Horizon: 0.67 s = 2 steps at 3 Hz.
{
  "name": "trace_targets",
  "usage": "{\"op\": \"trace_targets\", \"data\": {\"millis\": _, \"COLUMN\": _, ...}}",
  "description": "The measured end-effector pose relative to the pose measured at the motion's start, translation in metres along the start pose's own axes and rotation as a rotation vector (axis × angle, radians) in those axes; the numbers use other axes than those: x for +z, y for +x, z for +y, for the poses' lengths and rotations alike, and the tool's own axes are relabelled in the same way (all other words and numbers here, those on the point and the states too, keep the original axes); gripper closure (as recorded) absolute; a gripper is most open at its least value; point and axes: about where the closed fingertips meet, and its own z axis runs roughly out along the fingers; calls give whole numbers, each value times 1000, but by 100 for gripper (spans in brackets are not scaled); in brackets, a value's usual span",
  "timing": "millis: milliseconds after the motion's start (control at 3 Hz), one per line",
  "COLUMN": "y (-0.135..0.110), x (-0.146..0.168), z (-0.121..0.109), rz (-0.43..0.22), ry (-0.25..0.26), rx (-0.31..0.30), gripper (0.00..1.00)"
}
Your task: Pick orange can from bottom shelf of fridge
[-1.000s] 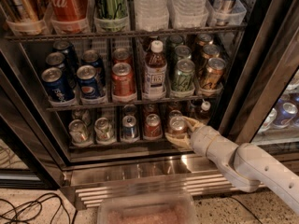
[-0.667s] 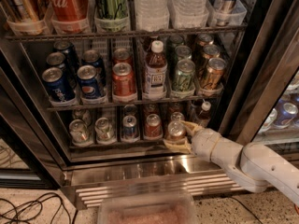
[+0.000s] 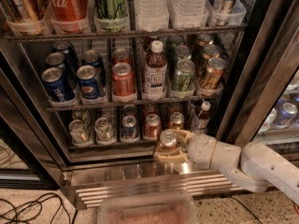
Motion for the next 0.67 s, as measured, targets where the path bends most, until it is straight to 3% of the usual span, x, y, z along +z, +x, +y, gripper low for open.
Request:
{"op": "trace_targets", "data": {"millis": 333, "y": 0, "x": 0, "z": 0, "rz": 0, "ry": 0, "rx": 0, "gripper": 100}}
{"op": "trace_targets", "data": {"millis": 667, "y": 5, "x": 9, "z": 18, "rz": 38, "ry": -75, "rx": -7, "gripper": 100}}
